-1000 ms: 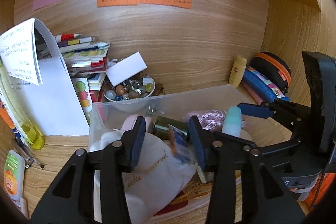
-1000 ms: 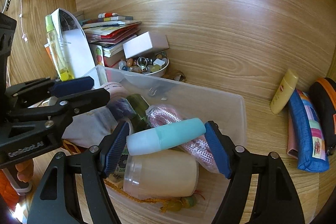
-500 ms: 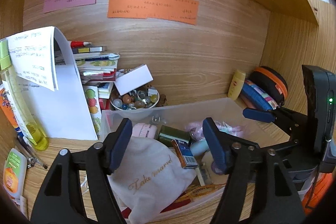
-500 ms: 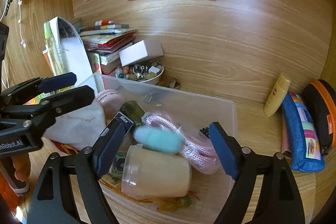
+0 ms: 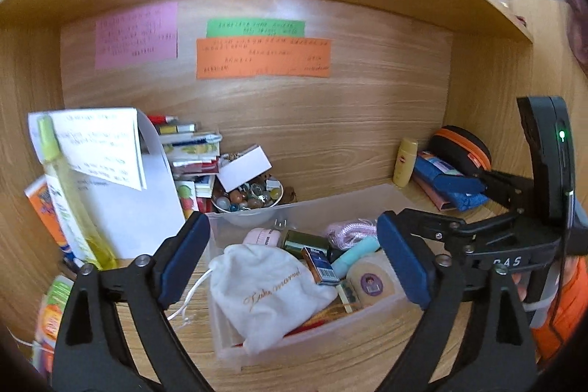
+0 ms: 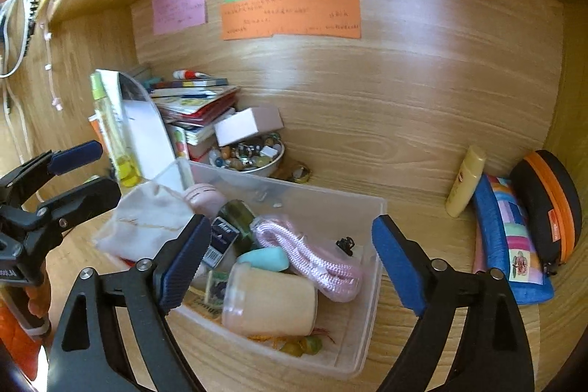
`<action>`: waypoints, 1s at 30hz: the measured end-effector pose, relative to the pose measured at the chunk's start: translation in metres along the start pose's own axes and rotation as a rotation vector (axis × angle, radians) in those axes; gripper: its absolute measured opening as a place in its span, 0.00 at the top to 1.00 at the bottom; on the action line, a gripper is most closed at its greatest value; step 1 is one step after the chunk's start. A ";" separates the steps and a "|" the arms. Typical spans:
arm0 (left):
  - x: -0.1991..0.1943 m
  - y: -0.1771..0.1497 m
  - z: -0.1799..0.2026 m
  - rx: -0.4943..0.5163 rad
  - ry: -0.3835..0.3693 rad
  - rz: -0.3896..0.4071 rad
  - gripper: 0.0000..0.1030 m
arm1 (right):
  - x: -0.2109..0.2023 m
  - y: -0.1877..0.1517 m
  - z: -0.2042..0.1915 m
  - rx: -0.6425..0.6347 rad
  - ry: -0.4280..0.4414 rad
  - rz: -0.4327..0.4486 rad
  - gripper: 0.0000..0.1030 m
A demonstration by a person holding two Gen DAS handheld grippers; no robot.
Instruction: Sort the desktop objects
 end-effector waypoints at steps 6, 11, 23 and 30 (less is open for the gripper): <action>-0.020 -0.007 0.008 0.045 0.038 -0.001 0.06 | -0.017 -0.013 -0.009 -0.025 0.029 -0.007 0.07; -0.032 -0.017 0.012 0.052 0.068 -0.015 0.06 | -0.026 -0.032 -0.013 -0.004 0.037 -0.043 0.07; -0.043 -0.050 0.008 -0.054 0.066 -0.089 0.05 | -0.050 -0.069 -0.021 0.075 0.020 -0.066 0.07; -0.044 -0.063 0.002 -0.118 0.051 -0.100 0.05 | -0.060 -0.081 -0.026 0.122 -0.049 -0.048 0.06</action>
Point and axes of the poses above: each gripper's, at about its wrist camera, not at the fingertips, and x roughly the way its jaws point, z to its right, y to its top, the point moved 3 cm from there along x, roughly the way its jaws point, and after that the axes turned 6 degrees about -x, right-handed, at the moved point
